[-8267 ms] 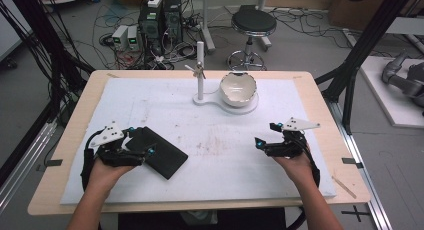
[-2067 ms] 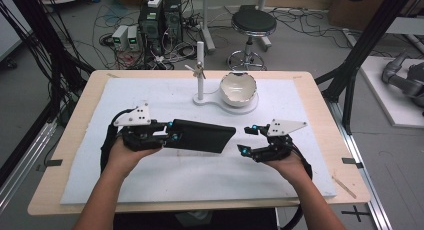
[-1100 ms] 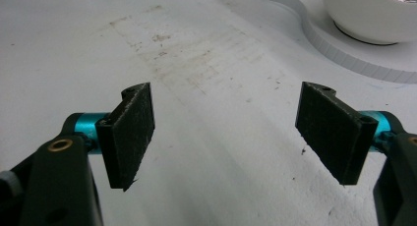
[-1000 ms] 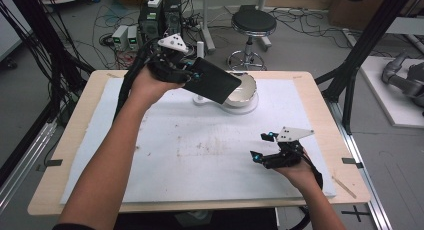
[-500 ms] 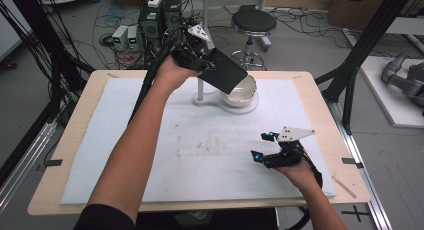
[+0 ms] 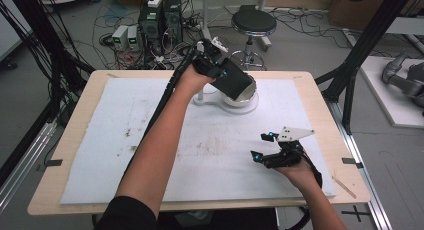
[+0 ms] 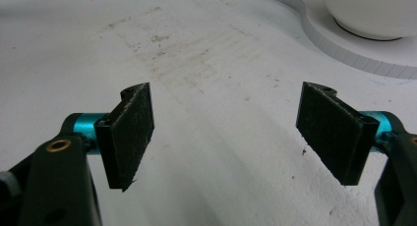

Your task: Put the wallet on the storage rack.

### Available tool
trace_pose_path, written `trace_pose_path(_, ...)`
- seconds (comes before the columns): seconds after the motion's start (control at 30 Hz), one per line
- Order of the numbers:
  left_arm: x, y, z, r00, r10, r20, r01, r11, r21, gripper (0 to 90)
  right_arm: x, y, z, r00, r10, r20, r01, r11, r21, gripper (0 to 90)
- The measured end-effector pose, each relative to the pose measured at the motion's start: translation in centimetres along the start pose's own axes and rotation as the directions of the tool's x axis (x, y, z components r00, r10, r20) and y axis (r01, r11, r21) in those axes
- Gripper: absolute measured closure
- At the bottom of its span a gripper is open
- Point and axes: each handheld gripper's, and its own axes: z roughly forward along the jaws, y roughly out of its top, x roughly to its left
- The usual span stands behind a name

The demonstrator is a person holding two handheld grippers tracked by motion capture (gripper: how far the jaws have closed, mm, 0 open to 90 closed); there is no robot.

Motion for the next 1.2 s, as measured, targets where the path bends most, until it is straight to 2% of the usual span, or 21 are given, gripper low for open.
trace_pose_path(0.2,-1.1,0.7,2.2,0.9987,0.046,-0.022,-0.044,0.9973,0.058,75.1,0.0,0.0,-0.1,1.0,0.0,-0.002,-0.001,1.0,-0.005,22.7)
trace_pose_path(0.3,-1.3,0.9,2.8,0.9986,0.045,-0.026,-0.044,0.9982,0.039,74.8,0.0,0.0,0.0,1.0,0.0,-0.005,0.0,1.0,-0.003,22.7)
trace_pose_path(0.43,-1.0,0.9,2.8,0.998,0.04,-0.05,-0.037,0.9981,0.05,73.8,0.0,0.0,-0.1,1.0,0.003,-0.006,-0.003,1.0,-0.005,22.5)
trace_pose_path(0.53,-0.8,0.7,2.5,0.9933,0.059,-0.1,-0.053,0.9969,0.058,67.4,-0.1,0.0,0.0,0.9999,0.003,-0.016,-0.003,1.0,-0.006,22.5)
trace_pose_path(0.6,-0.7,0.6,2.2,0.9876,0.066,-0.142,-0.062,0.9977,0.028,61.0,-0.1,0.0,0.1,0.9996,0.003,-0.027,-0.003,1.0,-0.002,22.5)
trace_pose_path(0.73,-0.3,0.5,1.4,0.9826,0.048,-0.179,-0.054,0.9981,-0.029,52.3,-0.1,-0.1,0.1,0.9995,0.0,-0.032,0.0,1.0,-0.001,22.2)
trace_pose_path(0.8,-0.3,0.5,1.2,0.9785,0.045,-0.201,-0.055,0.9975,-0.045,51.6,-0.1,-0.1,0.2,0.9994,0.003,-0.033,-0.003,1.0,0.0,22.1)
trace_pose_path(0.87,-0.2,0.4,1.2,0.9717,0.047,-0.231,-0.061,0.9966,-0.056,48.9,-0.1,-0.1,0.2,0.9996,0.0,-0.03,0.0,1.0,0.001,22.1)
trace_pose_path(0.93,-0.2,0.4,1.5,0.968,0.028,-0.249,-0.045,0.9971,-0.061,47.4,0.0,0.0,0.3,0.9995,-0.003,-0.031,0.003,1.0,0.0,22.1)
trace_pose_path(1.0,-0.2,0.3,1.9,0.9614,0.023,-0.274,-0.042,0.9972,-0.062,46.9,0.1,0.0,0.3,0.9994,-0.006,-0.033,0.006,1.0,-0.001,22.1)
trace_pose_path(1.2,0.1,0.2,2.4,0.9567,0.02,-0.29,-0.038,0.9977,-0.057,45.3,0.0,0.0,0.4,0.9993,-0.007,-0.037,0.007,1.0,-0.006,22.2)
